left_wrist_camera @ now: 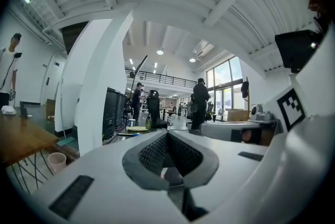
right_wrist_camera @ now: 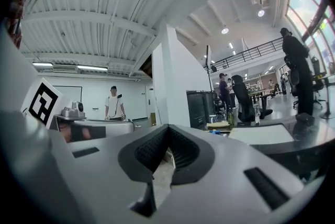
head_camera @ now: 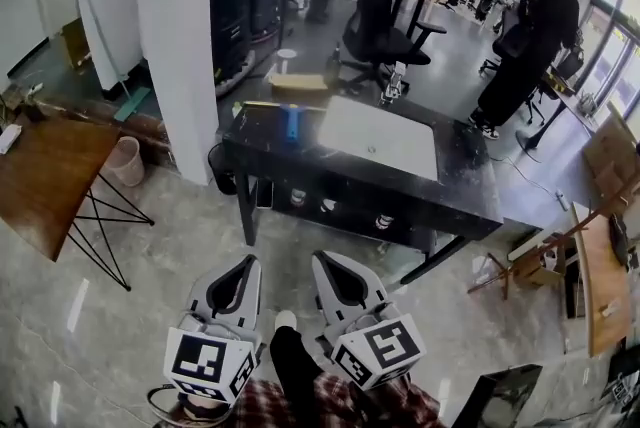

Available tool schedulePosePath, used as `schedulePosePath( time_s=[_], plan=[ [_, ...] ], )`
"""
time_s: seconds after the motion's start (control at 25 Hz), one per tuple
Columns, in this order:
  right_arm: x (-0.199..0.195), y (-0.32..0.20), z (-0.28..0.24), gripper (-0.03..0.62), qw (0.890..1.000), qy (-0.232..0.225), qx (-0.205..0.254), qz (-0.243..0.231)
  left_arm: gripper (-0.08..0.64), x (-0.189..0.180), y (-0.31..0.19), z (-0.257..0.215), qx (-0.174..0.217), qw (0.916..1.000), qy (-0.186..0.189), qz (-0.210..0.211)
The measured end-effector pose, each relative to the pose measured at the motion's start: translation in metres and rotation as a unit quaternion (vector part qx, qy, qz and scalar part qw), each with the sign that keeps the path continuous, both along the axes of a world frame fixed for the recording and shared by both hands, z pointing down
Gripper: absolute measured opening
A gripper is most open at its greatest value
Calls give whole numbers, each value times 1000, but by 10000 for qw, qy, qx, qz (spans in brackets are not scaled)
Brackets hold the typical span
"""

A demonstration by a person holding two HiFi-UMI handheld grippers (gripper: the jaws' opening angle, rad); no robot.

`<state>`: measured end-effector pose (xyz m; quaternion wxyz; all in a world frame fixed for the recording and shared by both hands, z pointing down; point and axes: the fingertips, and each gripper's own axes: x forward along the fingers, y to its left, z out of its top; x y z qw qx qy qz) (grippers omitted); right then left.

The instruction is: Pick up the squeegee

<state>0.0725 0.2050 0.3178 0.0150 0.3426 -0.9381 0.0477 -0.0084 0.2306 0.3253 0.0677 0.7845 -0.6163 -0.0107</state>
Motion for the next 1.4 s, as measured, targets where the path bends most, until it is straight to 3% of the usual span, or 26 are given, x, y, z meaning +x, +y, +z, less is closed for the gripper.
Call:
schedulePosePath(
  time_s=[0.36,0.84,1.04,1.24,1.4],
  plan=[
    [-27,-158,-24,11,9998,-124,139,-113,9,-27,-158,-20,80,9998,-160,-116],
    [-54,-285,-9,11,10000,-14,34,58,9,-57,-288,-9,32,10000,-61,15],
    [-81,-349,-9,11,9992,38,69,382,9,-84,-358,-7,52,9993,-19,368],
    [-128,-444,-15,11,9937,8,66,1119,9,-140,-461,-13,24,9950,-86,999],
    [-145,-483,-15,11,9870,-64,17,1607,9,-169,-506,-13,3,9908,-120,1348]
  ],
)
